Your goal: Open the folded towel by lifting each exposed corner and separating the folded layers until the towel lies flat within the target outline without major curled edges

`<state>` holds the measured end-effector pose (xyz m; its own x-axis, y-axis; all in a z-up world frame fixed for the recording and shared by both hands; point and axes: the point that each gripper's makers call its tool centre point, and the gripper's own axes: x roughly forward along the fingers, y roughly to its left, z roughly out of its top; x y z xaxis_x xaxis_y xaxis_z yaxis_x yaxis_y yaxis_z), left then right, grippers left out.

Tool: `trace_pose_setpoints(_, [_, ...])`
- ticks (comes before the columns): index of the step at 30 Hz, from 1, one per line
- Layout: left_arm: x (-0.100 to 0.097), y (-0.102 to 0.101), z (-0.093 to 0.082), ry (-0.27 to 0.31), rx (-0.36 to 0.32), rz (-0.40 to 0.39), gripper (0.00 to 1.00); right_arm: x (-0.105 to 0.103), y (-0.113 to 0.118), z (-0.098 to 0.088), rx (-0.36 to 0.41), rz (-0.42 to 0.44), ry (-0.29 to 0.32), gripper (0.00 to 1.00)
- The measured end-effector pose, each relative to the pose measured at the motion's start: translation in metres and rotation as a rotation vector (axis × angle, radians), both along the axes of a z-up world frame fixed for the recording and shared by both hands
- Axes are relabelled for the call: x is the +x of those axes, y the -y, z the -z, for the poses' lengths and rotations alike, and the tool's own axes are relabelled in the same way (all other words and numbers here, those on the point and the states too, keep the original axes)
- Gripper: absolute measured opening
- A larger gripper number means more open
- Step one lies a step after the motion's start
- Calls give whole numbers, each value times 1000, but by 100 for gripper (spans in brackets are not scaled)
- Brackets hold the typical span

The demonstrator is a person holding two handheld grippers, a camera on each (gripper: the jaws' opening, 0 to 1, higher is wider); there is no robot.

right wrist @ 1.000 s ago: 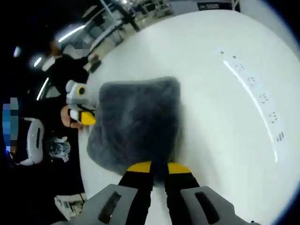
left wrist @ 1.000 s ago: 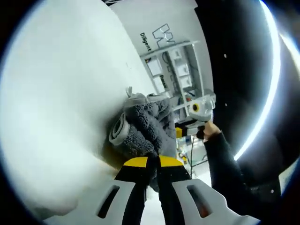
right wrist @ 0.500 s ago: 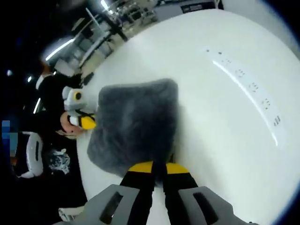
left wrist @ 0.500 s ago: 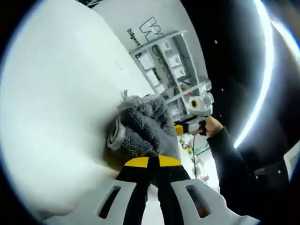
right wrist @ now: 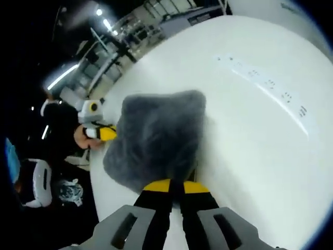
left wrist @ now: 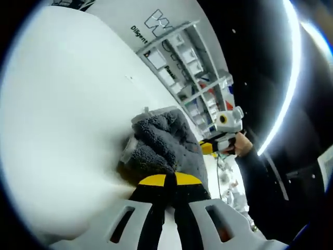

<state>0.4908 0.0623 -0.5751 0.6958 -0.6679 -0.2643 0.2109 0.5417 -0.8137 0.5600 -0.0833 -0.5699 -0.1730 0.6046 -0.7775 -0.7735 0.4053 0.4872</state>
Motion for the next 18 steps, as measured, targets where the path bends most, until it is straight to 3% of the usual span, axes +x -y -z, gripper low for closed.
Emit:
trace_pose_setpoints(11, [18,-1,-3,-2,34,61,1,-10,7,-1,41,53,-6,1])
trace_pose_setpoints(13, [16,2,-3,-3,29,112,1,-11,7,-2,40,56,4,1])
trace_pose_setpoints(18, [22,-2,-1,-3,59,149,1,-11,6,-3,52,94,12,1])
